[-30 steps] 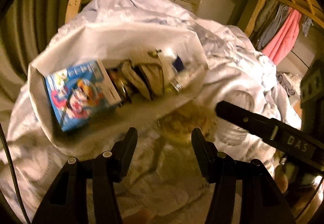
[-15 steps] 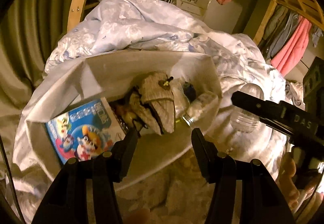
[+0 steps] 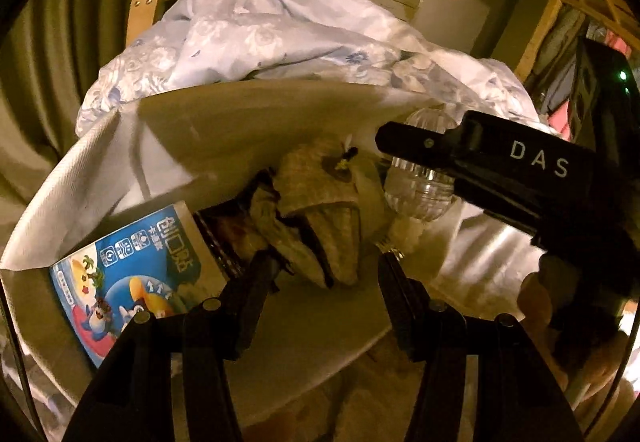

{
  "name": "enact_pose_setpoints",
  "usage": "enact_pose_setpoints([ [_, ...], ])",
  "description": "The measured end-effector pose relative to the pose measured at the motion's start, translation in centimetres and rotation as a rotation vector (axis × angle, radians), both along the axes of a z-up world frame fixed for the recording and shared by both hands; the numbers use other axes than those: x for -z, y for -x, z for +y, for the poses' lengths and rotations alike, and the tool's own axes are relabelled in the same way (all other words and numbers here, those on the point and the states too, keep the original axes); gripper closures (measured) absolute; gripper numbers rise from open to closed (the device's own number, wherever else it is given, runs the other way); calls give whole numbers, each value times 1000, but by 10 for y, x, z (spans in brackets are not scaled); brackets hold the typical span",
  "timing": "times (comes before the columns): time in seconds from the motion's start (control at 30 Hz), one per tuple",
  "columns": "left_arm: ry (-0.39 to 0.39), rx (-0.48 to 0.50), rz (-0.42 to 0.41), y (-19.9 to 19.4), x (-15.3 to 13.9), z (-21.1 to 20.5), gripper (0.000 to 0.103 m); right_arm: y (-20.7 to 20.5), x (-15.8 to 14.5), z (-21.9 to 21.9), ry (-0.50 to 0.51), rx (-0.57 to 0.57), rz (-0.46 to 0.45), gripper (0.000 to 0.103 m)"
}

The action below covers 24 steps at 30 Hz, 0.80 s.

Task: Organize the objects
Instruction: 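Carry the plastic cup into the tote bag and open the right gripper, then withdraw the right gripper from the tote bag toward the wrapped bread roll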

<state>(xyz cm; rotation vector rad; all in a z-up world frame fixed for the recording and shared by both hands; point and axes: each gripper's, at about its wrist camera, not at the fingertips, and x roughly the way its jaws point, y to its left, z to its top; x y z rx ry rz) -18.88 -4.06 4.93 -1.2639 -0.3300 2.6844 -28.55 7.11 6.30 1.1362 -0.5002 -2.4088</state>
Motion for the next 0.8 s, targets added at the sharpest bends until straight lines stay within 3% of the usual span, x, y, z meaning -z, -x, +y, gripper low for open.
enact_pose_setpoints([
  [0.1, -1, -5, -6, 1, 3, -4, 48, 0, 9, -3, 32, -10, 7, 57],
  [0.23, -19, -15, -6, -4, 2, -11, 48, -14, 5, -6, -44, 6, 56, 56],
  [0.33, -12, -26, -1, -8, -1, -12, 48, -31, -9, -5, -105, 69, 156, 35],
  [0.4, -3, -32, 7, -13, -5, -13, 48, -39, -17, -3, -112, 85, 195, 32],
  [0.63, 1, -30, 38, -48, -21, -14, 48, -69, -26, 12, -87, 46, 162, 32],
  [0.8, -31, 12, 22, -81, -24, -6, 48, -104, -23, 23, -141, 41, 135, 32],
])
